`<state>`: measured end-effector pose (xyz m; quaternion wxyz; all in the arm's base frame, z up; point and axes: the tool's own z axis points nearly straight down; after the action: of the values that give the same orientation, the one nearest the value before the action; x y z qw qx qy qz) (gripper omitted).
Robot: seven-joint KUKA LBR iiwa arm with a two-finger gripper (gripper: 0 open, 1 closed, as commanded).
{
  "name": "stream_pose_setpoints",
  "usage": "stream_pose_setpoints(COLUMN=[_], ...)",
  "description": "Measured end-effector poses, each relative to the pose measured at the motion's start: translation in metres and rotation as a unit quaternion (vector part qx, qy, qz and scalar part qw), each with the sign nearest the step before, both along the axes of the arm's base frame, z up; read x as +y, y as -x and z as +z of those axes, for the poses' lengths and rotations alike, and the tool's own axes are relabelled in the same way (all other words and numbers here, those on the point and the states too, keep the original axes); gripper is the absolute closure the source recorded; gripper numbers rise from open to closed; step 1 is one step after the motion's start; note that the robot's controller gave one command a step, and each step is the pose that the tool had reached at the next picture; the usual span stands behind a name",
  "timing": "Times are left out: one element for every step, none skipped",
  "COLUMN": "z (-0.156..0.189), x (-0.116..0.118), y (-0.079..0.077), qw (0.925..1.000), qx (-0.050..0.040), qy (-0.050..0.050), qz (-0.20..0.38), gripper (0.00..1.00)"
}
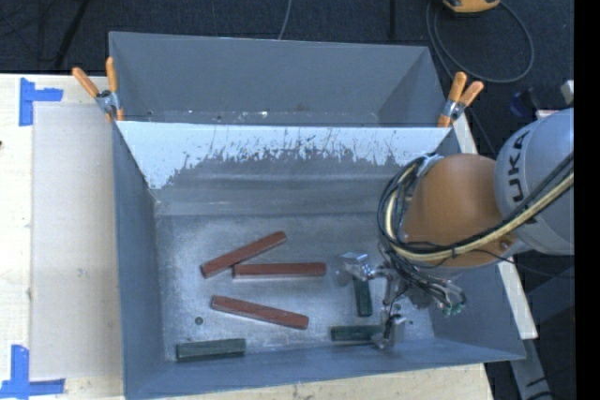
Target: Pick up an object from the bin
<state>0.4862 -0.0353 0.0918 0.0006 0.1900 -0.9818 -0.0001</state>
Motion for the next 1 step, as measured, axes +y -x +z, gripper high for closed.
stream_pose_setpoints(z=[-0.0206], x=[0.0279], y=[-0.001], qw=[1.0], qx=[-0.0011], qy=[0.0], qz=[-0.008], gripper=[1.0])
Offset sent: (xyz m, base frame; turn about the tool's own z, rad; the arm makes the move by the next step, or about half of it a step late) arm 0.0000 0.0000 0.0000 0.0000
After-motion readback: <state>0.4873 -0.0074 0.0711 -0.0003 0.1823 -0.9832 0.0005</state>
